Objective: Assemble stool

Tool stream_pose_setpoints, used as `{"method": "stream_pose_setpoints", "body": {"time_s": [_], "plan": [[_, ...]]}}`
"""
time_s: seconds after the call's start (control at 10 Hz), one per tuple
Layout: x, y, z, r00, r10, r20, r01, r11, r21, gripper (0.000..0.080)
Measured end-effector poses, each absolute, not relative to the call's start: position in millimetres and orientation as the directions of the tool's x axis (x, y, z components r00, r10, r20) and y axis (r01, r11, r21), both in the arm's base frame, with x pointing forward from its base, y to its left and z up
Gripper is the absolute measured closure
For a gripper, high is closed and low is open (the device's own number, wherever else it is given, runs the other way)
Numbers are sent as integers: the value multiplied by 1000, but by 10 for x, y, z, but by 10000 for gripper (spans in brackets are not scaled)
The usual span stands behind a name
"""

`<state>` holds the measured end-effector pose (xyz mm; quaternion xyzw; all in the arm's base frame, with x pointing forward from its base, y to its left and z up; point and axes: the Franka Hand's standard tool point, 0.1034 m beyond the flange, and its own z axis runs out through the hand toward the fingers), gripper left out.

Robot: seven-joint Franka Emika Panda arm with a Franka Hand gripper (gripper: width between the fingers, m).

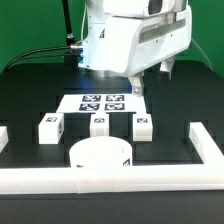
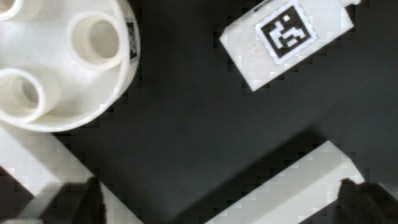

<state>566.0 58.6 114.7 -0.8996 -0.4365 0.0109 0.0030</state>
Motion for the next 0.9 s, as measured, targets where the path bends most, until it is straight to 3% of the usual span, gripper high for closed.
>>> {"method": "stream_pose_setpoints", "body": {"time_s": [0.6,0.9], "plan": [[5662,557,1123,603,798,-18,797,-603,-16,150],[5782,150,870,539,842,-25,842,-540,-13,150]]}}
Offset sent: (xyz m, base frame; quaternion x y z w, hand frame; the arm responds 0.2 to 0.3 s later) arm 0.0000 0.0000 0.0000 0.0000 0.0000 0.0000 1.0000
